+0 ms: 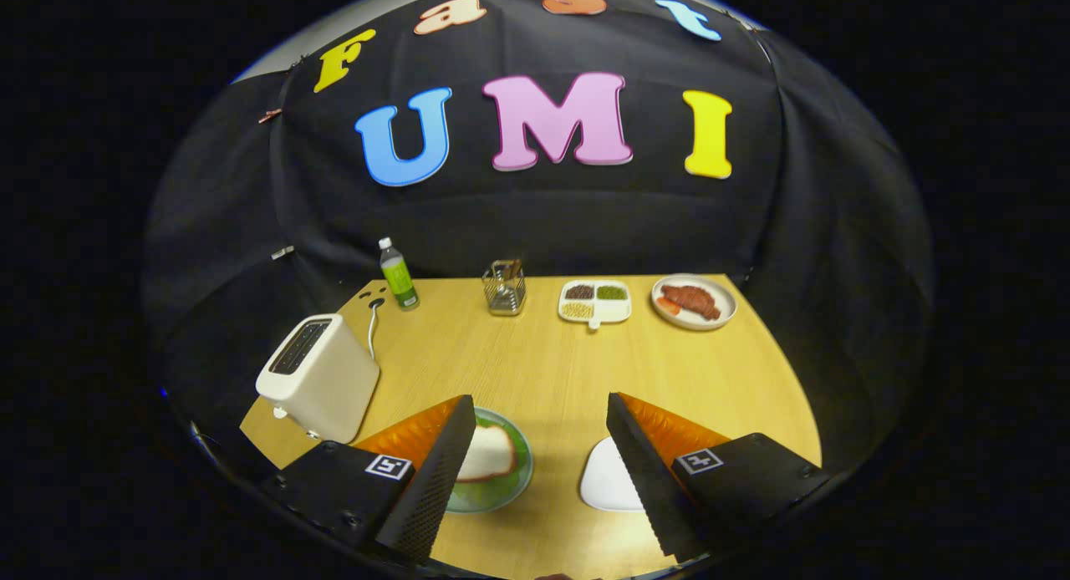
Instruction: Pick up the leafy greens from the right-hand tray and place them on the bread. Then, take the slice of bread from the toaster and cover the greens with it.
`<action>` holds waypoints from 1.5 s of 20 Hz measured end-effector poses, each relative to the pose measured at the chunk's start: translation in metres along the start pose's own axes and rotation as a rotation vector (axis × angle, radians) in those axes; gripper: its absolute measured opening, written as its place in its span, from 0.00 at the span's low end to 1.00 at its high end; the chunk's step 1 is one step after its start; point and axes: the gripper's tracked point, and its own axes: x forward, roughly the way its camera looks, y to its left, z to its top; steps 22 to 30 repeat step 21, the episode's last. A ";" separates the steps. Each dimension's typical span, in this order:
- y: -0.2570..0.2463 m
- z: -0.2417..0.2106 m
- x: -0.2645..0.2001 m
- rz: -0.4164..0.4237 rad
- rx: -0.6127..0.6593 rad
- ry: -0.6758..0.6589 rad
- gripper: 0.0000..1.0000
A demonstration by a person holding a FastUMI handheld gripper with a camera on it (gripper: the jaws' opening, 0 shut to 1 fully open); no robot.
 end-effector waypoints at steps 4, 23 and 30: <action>-0.024 0.062 -0.050 -0.069 -0.012 -0.173 0.98; -0.113 0.172 -0.132 -0.087 0.006 -0.466 0.98; -0.113 0.172 -0.132 -0.087 0.006 -0.466 0.98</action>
